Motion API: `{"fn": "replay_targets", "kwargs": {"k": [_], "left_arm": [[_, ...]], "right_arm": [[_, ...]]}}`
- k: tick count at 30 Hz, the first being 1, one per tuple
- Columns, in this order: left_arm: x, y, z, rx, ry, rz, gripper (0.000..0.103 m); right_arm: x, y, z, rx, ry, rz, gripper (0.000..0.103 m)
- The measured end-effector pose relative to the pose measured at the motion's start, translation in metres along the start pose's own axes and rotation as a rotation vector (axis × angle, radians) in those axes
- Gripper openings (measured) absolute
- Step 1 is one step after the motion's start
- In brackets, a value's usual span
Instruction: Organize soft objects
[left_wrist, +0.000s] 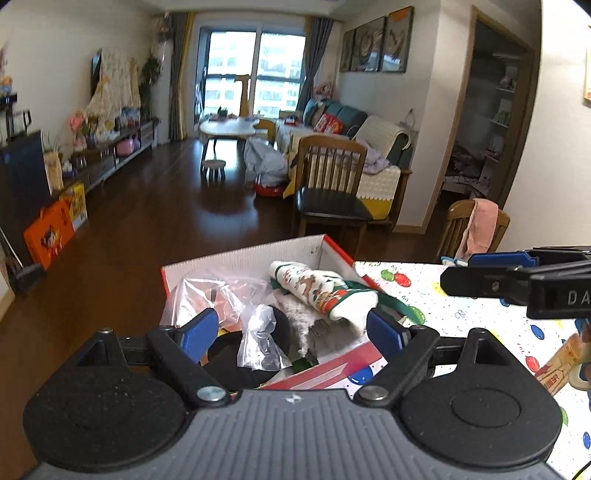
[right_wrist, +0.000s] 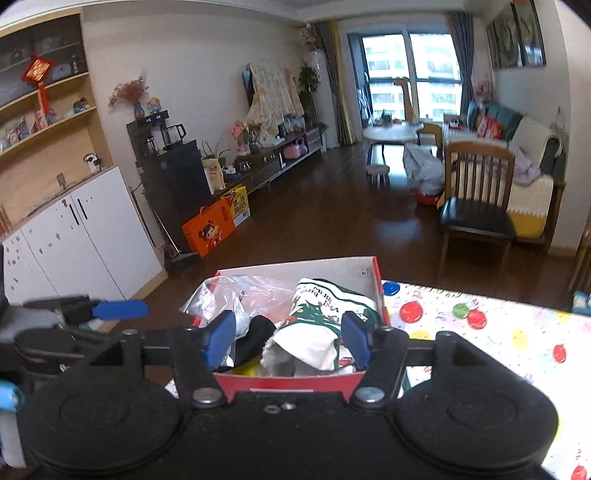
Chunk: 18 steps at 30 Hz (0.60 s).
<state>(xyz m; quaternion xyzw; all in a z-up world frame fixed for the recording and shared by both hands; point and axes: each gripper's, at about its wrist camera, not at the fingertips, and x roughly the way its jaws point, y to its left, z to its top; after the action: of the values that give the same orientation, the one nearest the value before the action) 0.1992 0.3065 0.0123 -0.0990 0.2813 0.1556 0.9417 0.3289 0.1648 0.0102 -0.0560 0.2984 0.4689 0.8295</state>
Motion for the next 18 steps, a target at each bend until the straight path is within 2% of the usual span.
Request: {"fn": "replay_targets", "kwargs": {"k": [10,18], "left_arm": [[-0.046,-0.018,-0.011,0.009,-0.069,-0.040,0.088],[-0.072,-0.028,-0.023,0.020,-0.098,-0.018,0.088]], "right_arm": [[-0.043,0.010,-0.017,-0.051,-0.092,0.005,0.084],[-0.068,0.020,-0.028,-0.081,-0.159,0.016,0.097]]}}
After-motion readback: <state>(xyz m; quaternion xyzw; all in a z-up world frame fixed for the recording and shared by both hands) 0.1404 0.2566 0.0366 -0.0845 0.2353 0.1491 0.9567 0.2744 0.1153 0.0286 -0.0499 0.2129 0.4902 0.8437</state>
